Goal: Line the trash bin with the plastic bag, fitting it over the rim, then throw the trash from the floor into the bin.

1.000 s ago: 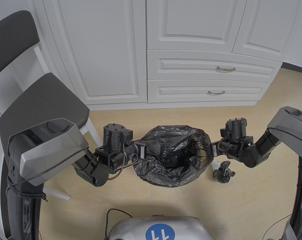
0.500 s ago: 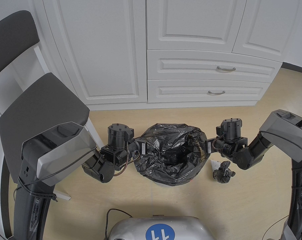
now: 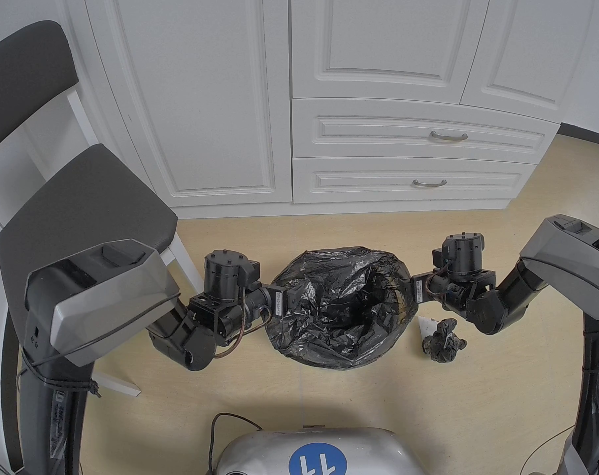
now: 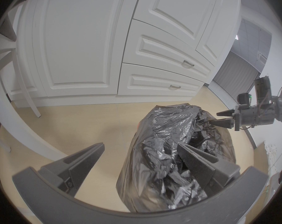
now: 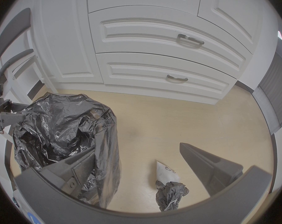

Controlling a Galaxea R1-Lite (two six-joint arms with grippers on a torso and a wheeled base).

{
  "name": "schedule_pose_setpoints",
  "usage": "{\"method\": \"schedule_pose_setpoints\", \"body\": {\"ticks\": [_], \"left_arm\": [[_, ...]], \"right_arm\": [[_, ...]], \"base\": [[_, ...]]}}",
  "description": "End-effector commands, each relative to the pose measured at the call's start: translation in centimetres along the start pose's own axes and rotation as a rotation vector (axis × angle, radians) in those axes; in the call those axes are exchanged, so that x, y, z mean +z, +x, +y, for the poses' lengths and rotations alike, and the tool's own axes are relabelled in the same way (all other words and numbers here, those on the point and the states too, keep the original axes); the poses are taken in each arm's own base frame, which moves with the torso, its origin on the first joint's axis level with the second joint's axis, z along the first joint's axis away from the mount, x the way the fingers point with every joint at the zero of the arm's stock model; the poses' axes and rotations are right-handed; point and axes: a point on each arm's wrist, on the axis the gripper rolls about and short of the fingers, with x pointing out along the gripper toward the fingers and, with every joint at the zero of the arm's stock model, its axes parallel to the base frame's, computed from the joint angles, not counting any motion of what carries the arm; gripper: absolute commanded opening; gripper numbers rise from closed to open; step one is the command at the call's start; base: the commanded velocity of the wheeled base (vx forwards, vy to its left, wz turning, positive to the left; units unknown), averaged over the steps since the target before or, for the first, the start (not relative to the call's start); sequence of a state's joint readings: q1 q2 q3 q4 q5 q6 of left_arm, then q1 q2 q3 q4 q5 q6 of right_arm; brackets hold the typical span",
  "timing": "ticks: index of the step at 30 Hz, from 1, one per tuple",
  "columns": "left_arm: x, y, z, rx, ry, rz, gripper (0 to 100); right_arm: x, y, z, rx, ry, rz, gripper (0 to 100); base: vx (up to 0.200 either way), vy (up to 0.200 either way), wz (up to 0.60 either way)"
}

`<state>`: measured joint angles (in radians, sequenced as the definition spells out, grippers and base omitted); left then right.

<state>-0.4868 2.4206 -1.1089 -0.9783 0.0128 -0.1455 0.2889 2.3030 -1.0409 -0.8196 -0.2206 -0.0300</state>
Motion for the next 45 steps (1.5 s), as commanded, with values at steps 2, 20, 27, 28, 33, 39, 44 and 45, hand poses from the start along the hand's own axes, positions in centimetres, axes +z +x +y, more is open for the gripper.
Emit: {"method": "schedule_pose_setpoints", "body": {"ticks": [2,20,27,28,33,39,44,45], "left_arm": [[1.2,-3.3,0.0,-0.02,-0.003,-0.032,100],[-3.8,-2.2,2.6,0.044,-0.013,0.108,100],[-3.7,-2.0,3.7,0.067,-0.026,0.097,100],[-3.7,-2.0,3.8,0.069,-0.026,0.096,100],[-4.0,-1.9,3.9,0.069,-0.027,0.103,100],[-4.5,-1.5,4.2,0.076,-0.031,0.109,100],[-4.7,-1.2,4.7,0.086,-0.036,0.111,100],[-4.8,-0.9,4.9,0.092,-0.037,0.107,100]], "right_arm": [[0.2,-0.8,-0.9,-0.014,-0.008,0.01,100],[-2.4,-1.5,-1.2,-0.005,-0.142,0.18,100],[-3.4,-0.6,-1.3,-0.011,-0.143,0.207,100],[-3.6,-0.6,-1.3,-0.01,-0.144,0.211,100],[-4.3,0.3,-1.1,-0.009,-0.147,0.225,100],[-5.1,1.1,-1.0,-0.009,-0.148,0.241,100],[-5.3,1.5,-1.1,-0.013,-0.144,0.242,100],[-5.4,1.8,-1.1,-0.015,-0.141,0.24,100]], "base": [[0.0,0.0,0.0],[0.0,0.0,0.0],[0.0,0.0,0.0],[0.0,0.0,0.0],[0.0,0.0,0.0],[0.0,0.0,0.0],[0.0,0.0,0.0],[0.0,0.0,0.0]]}}
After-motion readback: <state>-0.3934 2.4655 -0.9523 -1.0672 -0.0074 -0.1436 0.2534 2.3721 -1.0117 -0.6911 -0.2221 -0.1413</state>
